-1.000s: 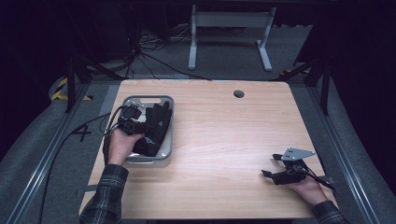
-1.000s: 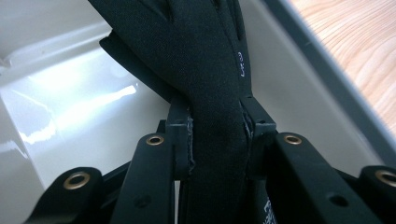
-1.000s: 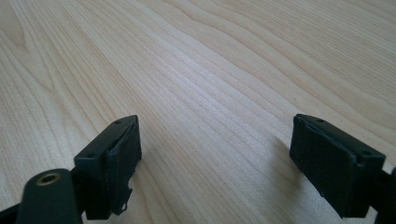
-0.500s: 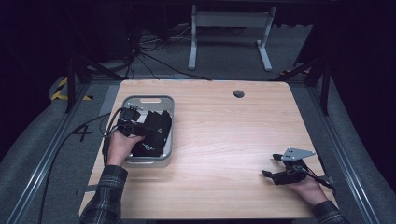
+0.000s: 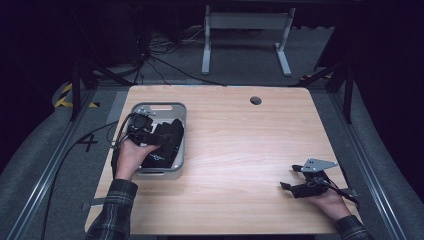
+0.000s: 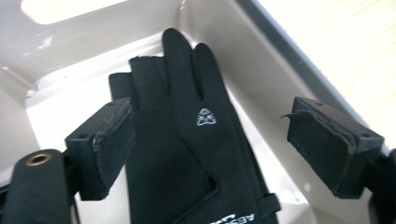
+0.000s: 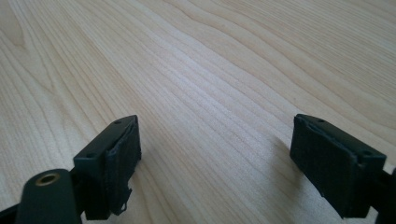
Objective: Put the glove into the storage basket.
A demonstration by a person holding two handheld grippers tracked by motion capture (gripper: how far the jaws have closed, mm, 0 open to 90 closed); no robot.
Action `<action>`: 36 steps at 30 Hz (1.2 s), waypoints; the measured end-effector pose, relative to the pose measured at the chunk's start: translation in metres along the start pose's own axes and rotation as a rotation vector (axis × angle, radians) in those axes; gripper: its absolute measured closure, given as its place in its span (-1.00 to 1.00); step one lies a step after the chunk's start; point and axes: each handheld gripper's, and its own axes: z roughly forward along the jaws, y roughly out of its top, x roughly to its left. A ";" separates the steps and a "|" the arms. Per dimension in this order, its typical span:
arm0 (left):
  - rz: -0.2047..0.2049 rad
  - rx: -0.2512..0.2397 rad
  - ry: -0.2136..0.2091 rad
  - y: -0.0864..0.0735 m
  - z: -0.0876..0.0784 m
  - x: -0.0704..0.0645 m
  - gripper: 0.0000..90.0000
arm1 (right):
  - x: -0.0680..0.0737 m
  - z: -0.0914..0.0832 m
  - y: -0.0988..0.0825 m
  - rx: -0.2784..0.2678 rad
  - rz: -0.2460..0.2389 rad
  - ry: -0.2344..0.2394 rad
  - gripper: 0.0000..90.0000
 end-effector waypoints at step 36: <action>0.199 -0.102 -0.241 0.013 0.025 -0.135 -0.65 | 0.000 0.000 0.000 0.002 0.000 0.000 -0.63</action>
